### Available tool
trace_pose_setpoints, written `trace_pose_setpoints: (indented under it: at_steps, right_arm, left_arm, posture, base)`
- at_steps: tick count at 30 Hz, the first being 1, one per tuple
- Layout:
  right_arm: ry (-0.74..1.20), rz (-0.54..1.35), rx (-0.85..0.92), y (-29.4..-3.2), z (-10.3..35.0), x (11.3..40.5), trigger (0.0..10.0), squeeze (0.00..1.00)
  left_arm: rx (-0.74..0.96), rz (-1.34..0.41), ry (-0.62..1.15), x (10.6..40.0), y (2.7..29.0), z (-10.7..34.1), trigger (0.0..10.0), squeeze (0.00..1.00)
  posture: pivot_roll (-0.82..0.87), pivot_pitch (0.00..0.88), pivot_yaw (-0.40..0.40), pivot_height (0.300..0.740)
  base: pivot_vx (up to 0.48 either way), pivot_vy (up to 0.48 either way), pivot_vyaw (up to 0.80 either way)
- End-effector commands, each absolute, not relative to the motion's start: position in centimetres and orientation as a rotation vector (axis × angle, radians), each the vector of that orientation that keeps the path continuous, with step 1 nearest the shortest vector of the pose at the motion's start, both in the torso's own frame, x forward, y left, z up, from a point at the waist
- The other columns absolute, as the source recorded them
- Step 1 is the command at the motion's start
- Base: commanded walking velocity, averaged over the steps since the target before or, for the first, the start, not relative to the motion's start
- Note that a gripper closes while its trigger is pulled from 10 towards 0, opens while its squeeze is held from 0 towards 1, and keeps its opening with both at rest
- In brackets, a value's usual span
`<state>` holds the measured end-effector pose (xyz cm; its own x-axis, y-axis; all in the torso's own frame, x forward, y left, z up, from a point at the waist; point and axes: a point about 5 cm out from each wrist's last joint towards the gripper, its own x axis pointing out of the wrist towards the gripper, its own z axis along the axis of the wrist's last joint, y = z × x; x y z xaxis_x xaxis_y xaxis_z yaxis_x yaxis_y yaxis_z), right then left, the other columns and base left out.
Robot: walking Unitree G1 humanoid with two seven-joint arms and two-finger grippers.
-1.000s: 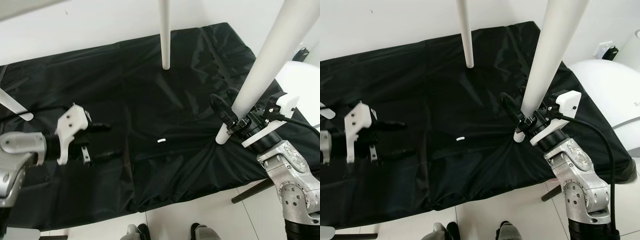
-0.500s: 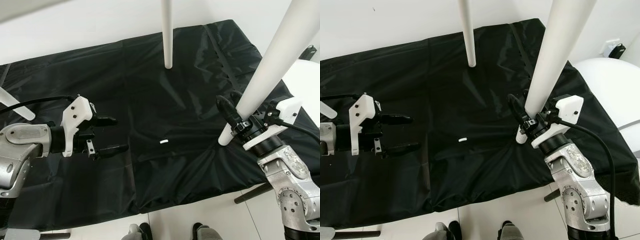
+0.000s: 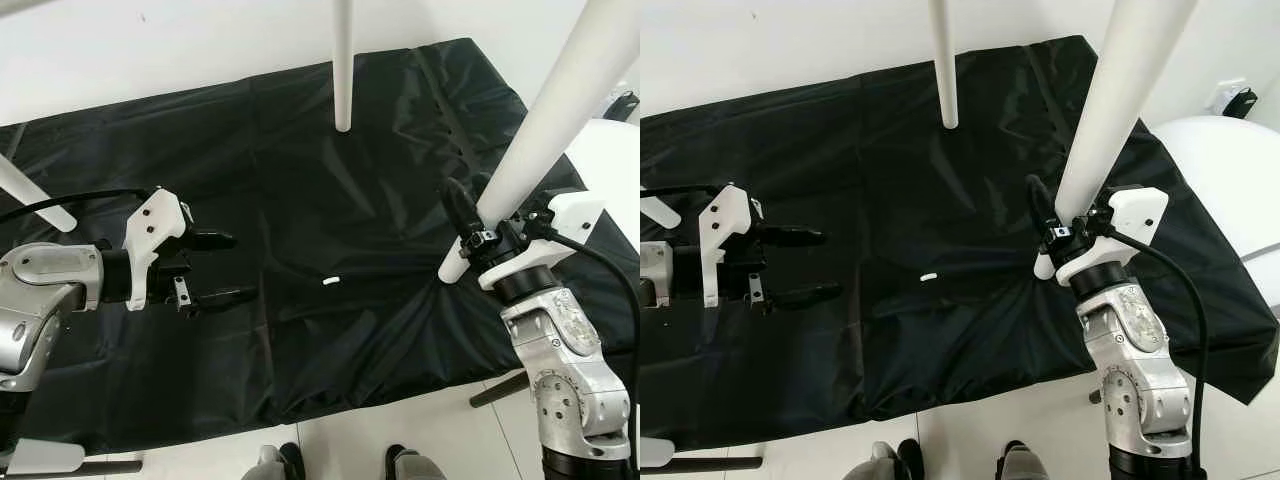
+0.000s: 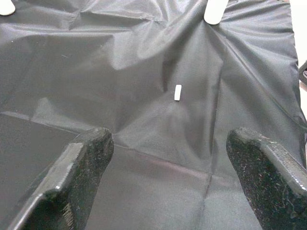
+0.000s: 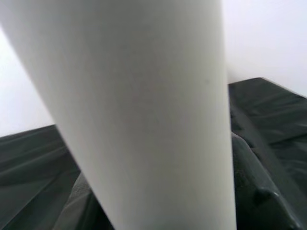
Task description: Building children table
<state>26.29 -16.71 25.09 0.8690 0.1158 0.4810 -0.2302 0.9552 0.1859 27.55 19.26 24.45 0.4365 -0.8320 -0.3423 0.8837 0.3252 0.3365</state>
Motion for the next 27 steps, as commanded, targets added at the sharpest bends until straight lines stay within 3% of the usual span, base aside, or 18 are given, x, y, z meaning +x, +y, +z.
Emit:
trace_pose_setpoints:
  at_steps: [1,15,27]
  right_arm:
    - [-0.576,0.138,0.342,-16.8,26.2,25.8,0.0,0.00]
    - [-0.707,0.013,0.451,-14.3,29.4,26.6,0.0,0.00]
    - [-0.727,-0.030,0.454,-14.0,30.4,27.0,0.0,0.00]
  left_arm:
    - [0.534,-1.203,0.157,27.2,19.4,24.1,10.0,0.00]
    - [0.542,-1.198,0.155,27.6,19.3,24.2,10.0,0.00]
    - [0.547,-1.195,0.155,27.7,19.5,24.4,10.0,0.00]
  posture:
    - [-0.11,0.232,0.155,0.740]
    - [-0.11,0.234,0.169,0.740]
    - [-0.11,0.237,0.176,0.740]
  base:
    - [0.000,0.000,0.00]
    - [0.000,0.000,0.00]
    - [0.000,0.000,0.00]
